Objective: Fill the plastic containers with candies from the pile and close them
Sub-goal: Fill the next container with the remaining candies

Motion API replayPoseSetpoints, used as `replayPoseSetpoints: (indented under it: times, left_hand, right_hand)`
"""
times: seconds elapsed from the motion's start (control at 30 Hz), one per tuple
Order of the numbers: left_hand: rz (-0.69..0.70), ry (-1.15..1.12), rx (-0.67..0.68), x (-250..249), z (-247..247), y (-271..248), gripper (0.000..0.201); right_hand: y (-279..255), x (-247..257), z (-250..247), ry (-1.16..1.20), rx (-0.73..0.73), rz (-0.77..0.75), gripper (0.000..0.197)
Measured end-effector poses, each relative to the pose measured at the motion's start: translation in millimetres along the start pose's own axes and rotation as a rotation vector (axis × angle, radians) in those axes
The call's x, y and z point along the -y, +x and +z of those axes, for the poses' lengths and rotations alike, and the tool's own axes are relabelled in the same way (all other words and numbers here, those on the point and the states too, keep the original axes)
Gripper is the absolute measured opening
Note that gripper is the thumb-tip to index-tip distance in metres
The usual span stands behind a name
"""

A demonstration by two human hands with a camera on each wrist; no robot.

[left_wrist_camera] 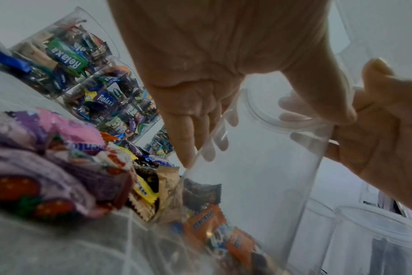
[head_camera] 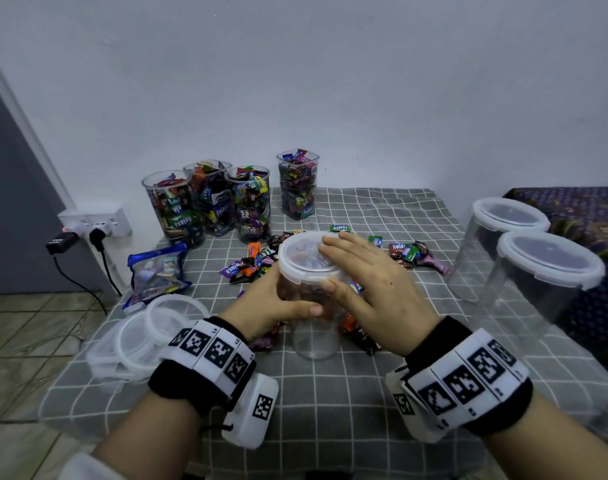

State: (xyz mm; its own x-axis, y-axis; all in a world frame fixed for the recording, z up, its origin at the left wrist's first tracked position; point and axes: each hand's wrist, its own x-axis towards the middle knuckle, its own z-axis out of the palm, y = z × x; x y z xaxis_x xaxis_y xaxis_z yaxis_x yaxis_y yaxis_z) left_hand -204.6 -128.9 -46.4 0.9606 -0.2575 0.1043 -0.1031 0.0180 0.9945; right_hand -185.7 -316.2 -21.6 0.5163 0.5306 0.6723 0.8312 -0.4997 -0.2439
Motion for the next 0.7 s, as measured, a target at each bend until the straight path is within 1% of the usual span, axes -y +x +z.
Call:
replayPoseSetpoints:
  times: [0.13, 0.23, 0.33, 0.37, 0.4, 0.47, 0.53, 0.6, 0.7]
  left_hand:
    - [-0.011, 0.016, -0.005, -0.2, 1.4, -0.5, 0.105]
    - [-0.024, 0.008, -0.022, 0.6, 2.6, -1.3, 0.097]
    - [-0.037, -0.020, -0.049, 1.6, 3.3, -1.4, 0.077]
    - [-0.037, -0.032, -0.054, 2.1, 2.9, -1.4, 0.074]
    - [-0.038, -0.036, -0.055, 2.5, 2.5, -1.7, 0.076]
    - [-0.054, -0.035, -0.062, 2.9, 1.4, -2.2, 0.089]
    - [-0.053, -0.024, -0.057, 2.1, 1.3, -3.0, 0.105]
    - [-0.073, -0.012, -0.035, -1.0, 2.6, -3.8, 0.107]
    - [-0.108, 0.064, 0.031, -12.4, 1.3, -3.2, 0.096]
  right_hand:
    - [-0.4, -2.0, -0.7, -0.004, -0.057, -0.031, 0.058]
    - [8.8, 0.7, -1.2, -0.011, -0.152, -0.010, 0.054]
    - [22.5, 9.4, -7.0, 0.096, -0.192, 0.108, 0.050]
    - [27.4, 10.6, -9.2, 0.145, -0.192, 0.159, 0.047]
    - [32.4, 10.9, -12.2, 0.206, -0.181, 0.225, 0.043]
    - [43.4, 9.1, -20.6, 0.411, -0.156, 0.413, 0.029]
    - [52.3, 3.1, -29.3, 0.615, -0.175, 0.571, 0.027]
    - [57.5, -1.2, -36.1, 0.707, -0.211, 0.635, 0.031]
    - [58.7, -4.4, -42.0, 0.731, -0.240, 0.611, 0.032]
